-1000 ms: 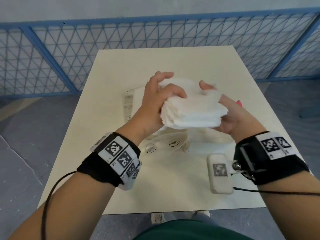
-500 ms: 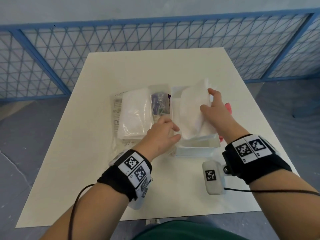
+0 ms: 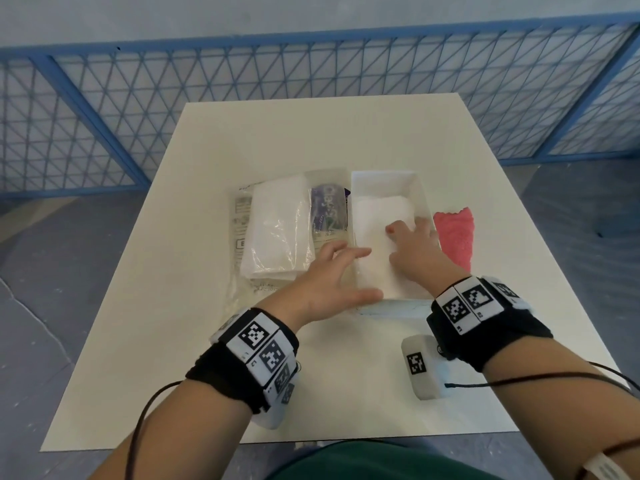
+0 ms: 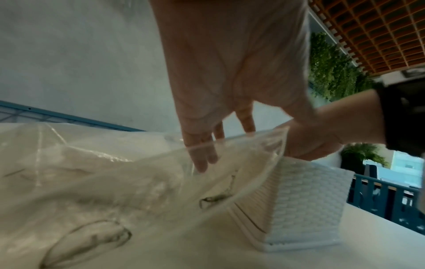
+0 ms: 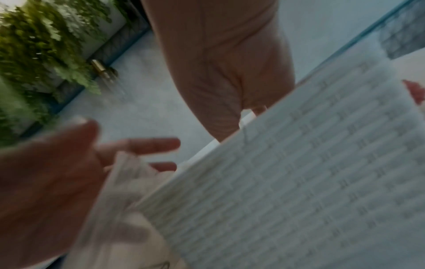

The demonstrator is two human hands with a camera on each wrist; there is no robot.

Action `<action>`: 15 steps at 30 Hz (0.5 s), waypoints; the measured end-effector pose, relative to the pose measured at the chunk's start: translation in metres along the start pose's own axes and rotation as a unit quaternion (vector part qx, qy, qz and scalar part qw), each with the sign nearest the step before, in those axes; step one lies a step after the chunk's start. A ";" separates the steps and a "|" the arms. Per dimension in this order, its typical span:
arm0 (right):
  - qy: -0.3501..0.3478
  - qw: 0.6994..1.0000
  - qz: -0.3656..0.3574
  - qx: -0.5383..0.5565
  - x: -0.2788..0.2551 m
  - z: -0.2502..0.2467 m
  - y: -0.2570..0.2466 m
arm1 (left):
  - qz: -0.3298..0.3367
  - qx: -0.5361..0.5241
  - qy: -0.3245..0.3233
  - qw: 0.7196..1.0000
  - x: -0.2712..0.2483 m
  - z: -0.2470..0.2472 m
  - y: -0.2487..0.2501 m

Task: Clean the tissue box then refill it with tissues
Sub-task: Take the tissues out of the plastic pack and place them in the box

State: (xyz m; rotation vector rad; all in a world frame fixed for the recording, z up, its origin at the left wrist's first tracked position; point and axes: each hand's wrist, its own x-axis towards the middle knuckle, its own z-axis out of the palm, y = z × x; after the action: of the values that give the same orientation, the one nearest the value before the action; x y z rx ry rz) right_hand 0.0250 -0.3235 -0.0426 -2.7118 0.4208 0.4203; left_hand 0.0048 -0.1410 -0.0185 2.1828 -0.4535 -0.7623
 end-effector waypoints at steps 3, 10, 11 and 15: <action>0.023 0.987 -0.087 -0.135 -0.007 0.004 -0.001 | -0.026 0.071 -0.054 0.996 -0.010 -0.014 -0.008; -0.006 0.991 -0.135 -0.007 -0.022 -0.019 -0.025 | -0.092 0.341 0.028 0.935 -0.029 -0.029 -0.057; -0.018 0.981 -0.165 0.101 -0.031 -0.025 -0.034 | -0.090 0.343 0.040 0.934 -0.031 -0.031 -0.061; -0.322 0.890 -0.250 0.203 -0.071 -0.035 -0.071 | -0.086 0.346 0.084 0.931 -0.035 -0.037 -0.068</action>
State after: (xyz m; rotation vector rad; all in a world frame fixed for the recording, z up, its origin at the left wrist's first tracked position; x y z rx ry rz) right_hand -0.0074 -0.2577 0.0342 -2.0043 -0.3356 0.9083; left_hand 0.0080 -0.0583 -0.0374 2.9526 -0.4962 -0.5431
